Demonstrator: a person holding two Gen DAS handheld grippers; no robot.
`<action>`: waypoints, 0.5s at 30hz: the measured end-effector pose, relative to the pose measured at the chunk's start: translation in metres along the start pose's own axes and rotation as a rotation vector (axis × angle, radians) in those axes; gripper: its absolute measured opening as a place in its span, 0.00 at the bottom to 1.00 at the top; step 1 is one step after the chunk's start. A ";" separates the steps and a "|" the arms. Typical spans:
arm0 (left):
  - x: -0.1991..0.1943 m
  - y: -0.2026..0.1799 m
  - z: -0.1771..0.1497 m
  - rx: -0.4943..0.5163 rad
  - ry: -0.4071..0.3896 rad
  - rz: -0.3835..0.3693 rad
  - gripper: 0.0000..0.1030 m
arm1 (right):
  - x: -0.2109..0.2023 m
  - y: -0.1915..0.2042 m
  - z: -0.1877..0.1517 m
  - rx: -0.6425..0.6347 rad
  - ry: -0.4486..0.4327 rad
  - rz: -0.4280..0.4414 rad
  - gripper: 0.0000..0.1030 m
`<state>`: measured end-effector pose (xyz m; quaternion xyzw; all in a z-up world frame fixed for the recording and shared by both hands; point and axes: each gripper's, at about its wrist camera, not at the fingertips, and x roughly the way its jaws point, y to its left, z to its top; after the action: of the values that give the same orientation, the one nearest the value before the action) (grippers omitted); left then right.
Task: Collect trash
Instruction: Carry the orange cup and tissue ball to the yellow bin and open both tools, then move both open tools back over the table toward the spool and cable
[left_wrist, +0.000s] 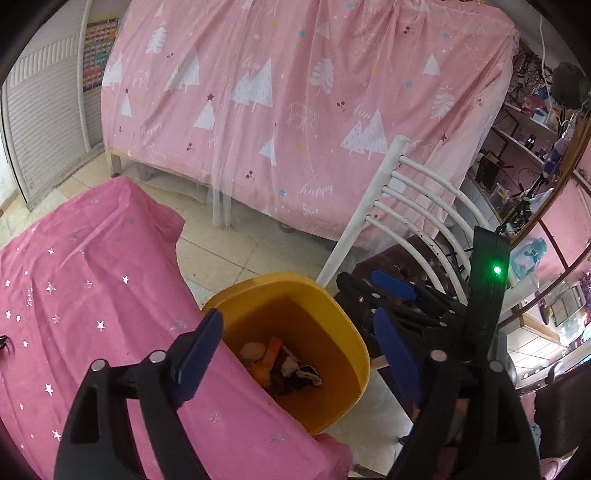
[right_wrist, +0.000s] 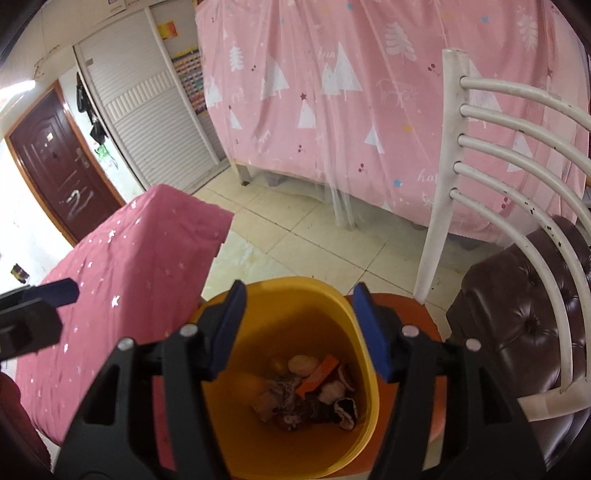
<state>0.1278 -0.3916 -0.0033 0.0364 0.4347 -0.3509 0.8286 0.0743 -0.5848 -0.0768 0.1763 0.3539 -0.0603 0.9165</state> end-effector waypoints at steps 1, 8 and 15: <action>-0.002 0.000 -0.001 0.003 -0.004 0.002 0.77 | -0.001 0.001 0.000 -0.001 -0.002 0.003 0.56; -0.029 0.012 -0.005 -0.005 -0.055 0.033 0.84 | -0.007 0.021 0.003 -0.033 -0.030 0.042 0.56; -0.068 0.040 -0.014 -0.012 -0.117 0.093 0.90 | -0.007 0.057 0.008 -0.085 -0.034 0.073 0.62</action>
<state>0.1173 -0.3190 0.0293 0.0307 0.3855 -0.3110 0.8682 0.0879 -0.5346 -0.0506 0.1489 0.3339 -0.0145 0.9307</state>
